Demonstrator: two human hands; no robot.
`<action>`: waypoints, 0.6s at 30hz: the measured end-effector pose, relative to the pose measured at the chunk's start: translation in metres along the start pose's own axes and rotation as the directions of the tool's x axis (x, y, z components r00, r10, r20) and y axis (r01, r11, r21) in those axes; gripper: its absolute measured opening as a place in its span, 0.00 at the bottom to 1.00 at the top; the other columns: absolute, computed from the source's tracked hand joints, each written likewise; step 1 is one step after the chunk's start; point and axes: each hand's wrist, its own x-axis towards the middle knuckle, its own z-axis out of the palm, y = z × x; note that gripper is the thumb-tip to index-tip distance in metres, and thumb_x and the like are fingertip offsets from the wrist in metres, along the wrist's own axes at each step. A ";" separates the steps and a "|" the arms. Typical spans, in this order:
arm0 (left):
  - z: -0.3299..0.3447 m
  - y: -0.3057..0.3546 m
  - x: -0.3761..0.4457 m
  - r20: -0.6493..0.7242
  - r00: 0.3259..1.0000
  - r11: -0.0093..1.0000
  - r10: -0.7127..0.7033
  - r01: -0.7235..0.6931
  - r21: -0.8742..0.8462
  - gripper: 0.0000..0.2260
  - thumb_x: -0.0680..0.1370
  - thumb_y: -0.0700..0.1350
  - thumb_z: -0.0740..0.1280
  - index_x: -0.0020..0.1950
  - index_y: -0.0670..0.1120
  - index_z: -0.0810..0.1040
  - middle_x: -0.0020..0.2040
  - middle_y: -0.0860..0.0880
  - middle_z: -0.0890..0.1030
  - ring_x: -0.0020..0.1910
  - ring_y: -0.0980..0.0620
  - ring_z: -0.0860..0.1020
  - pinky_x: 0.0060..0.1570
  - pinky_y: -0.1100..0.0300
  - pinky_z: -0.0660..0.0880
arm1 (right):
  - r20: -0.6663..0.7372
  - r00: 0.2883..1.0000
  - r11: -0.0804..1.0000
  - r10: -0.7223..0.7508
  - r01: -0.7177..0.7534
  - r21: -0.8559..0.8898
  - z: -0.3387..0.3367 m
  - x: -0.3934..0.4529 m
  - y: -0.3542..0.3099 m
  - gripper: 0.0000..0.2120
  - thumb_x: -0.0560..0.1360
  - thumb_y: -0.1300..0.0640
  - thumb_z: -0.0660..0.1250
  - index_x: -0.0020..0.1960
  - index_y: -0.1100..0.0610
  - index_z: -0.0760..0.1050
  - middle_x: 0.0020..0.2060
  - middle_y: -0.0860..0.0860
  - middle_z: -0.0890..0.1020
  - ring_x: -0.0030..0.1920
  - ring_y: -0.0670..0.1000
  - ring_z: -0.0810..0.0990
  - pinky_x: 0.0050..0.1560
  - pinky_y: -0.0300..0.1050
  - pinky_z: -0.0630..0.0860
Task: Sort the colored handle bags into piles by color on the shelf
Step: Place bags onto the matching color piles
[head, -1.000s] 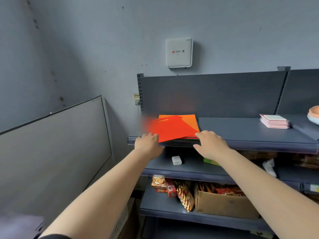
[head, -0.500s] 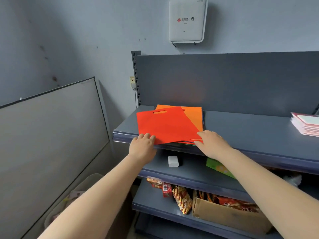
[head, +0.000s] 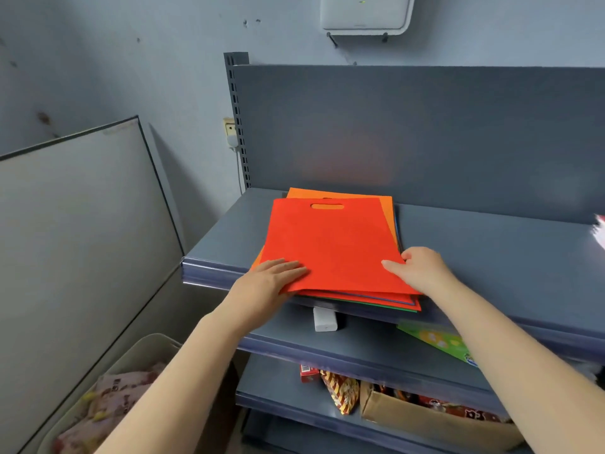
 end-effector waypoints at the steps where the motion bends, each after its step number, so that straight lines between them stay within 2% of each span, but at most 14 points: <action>1: 0.001 0.000 0.003 0.009 1.000 1.000 0.029 -0.029 0.002 0.20 0.80 0.51 0.61 0.73 0.55 0.66 0.73 0.56 0.67 0.74 0.53 0.62 0.71 0.61 0.57 | -0.005 0.999 0.997 0.033 -0.033 0.077 0.000 0.003 0.003 0.21 0.74 0.47 0.69 0.53 0.66 0.78 0.50 0.60 0.82 0.52 0.60 0.79 0.50 0.49 0.74; 4: 0.000 0.001 0.012 0.025 0.994 0.995 0.103 -0.103 -0.017 0.22 0.79 0.55 0.61 0.73 0.53 0.66 0.73 0.54 0.67 0.73 0.53 0.63 0.71 0.62 0.55 | -0.069 0.994 0.921 0.089 -0.056 0.387 0.000 0.004 0.011 0.12 0.71 0.60 0.73 0.52 0.64 0.78 0.48 0.61 0.83 0.48 0.61 0.81 0.52 0.54 0.76; 5: -0.001 0.001 0.015 0.052 0.991 0.993 0.119 -0.118 -0.031 0.24 0.79 0.58 0.60 0.73 0.53 0.66 0.73 0.54 0.68 0.73 0.53 0.62 0.71 0.62 0.55 | -0.105 0.991 0.907 0.085 -0.034 0.420 0.000 0.003 0.013 0.09 0.71 0.63 0.72 0.51 0.62 0.78 0.47 0.61 0.83 0.47 0.60 0.81 0.51 0.53 0.76; 7: -0.004 -0.001 0.022 0.113 0.988 0.989 0.109 -0.097 -0.108 0.28 0.77 0.64 0.57 0.73 0.52 0.67 0.72 0.53 0.69 0.72 0.54 0.64 0.68 0.65 0.57 | -0.183 0.982 0.932 0.047 0.022 0.361 0.003 0.002 0.018 0.05 0.72 0.65 0.70 0.46 0.57 0.77 0.43 0.58 0.83 0.44 0.58 0.81 0.46 0.48 0.75; 9: -0.007 -0.005 0.030 0.106 0.994 0.977 -0.003 0.026 -0.213 0.29 0.76 0.66 0.54 0.71 0.52 0.70 0.70 0.54 0.72 0.69 0.54 0.67 0.62 0.65 0.61 | -0.278 0.960 0.953 0.032 0.055 0.298 0.007 0.001 0.025 0.05 0.73 0.66 0.68 0.44 0.56 0.78 0.41 0.57 0.83 0.42 0.56 0.79 0.43 0.46 0.72; 10: -0.008 -0.008 0.035 0.076 0.994 0.967 -0.081 0.097 -0.235 0.27 0.76 0.65 0.55 0.70 0.52 0.70 0.69 0.55 0.73 0.68 0.54 0.69 0.60 0.63 0.64 | -0.324 0.945 0.950 0.038 0.067 0.306 0.008 0.001 0.030 0.05 0.73 0.66 0.67 0.44 0.58 0.78 0.42 0.57 0.83 0.43 0.56 0.79 0.44 0.46 0.71; 12: -0.008 -0.015 0.045 -0.004 0.975 0.964 -0.222 0.218 -0.153 0.24 0.77 0.60 0.62 0.70 0.51 0.69 0.69 0.54 0.72 0.66 0.50 0.70 0.59 0.59 0.66 | -0.397 0.915 0.932 0.064 0.088 0.353 0.010 0.002 0.039 0.05 0.73 0.67 0.67 0.47 0.61 0.79 0.43 0.58 0.83 0.46 0.56 0.80 0.46 0.47 0.72; 15: -0.008 -0.030 0.052 -0.037 0.889 0.888 -0.456 0.451 -0.094 0.28 0.73 0.59 0.68 0.70 0.51 0.69 0.68 0.51 0.73 0.66 0.46 0.70 0.60 0.54 0.66 | -0.458 0.884 0.896 0.096 0.124 0.427 0.012 0.004 0.047 0.07 0.74 0.67 0.66 0.49 0.60 0.80 0.41 0.55 0.82 0.47 0.52 0.80 0.43 0.41 0.72; 17: -0.006 -0.039 0.055 -0.007 0.821 0.815 -0.570 0.565 -0.133 0.29 0.71 0.61 0.69 0.68 0.50 0.71 0.63 0.50 0.76 0.63 0.46 0.72 0.58 0.53 0.66 | -0.472 0.872 0.849 0.129 0.148 0.506 0.012 0.005 0.051 0.08 0.75 0.66 0.65 0.50 0.57 0.80 0.42 0.52 0.81 0.47 0.51 0.80 0.39 0.28 0.71; 18: -0.005 -0.043 0.055 0.014 0.802 0.792 -0.597 0.592 -0.147 0.28 0.71 0.62 0.70 0.67 0.50 0.72 0.61 0.50 0.77 0.62 0.46 0.73 0.57 0.53 0.67 | -0.470 0.869 0.820 0.154 0.153 0.551 0.011 0.006 0.053 0.09 0.76 0.65 0.65 0.51 0.55 0.80 0.43 0.52 0.82 0.47 0.50 0.80 0.37 0.25 0.70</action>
